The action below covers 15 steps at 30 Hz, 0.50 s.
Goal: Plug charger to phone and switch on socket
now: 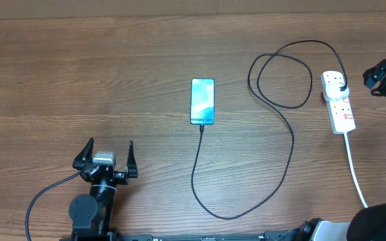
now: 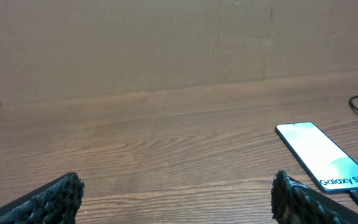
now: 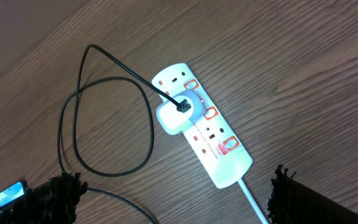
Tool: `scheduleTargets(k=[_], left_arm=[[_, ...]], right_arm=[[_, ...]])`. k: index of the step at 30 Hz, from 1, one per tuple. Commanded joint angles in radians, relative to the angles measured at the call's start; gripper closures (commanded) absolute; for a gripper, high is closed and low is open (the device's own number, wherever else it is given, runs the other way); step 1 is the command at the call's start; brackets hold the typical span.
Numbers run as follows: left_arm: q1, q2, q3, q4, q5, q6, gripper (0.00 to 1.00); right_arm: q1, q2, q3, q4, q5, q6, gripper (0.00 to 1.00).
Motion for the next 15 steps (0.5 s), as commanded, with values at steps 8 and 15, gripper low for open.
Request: scheduleTargets(k=[8, 15], left_arm=[[0.004, -0.011, -0.003, -0.003, 0.018, 0.019, 0.00], [0.004, -0.011, -0.003, -0.003, 0.018, 0.019, 0.00]], right_arm=[[0.005, -0.040, 0.018, 0.011, 0.003, 0.003, 0.00], [0.069, -0.172, -0.032, 0.187, -0.008, 0.003, 0.00]])
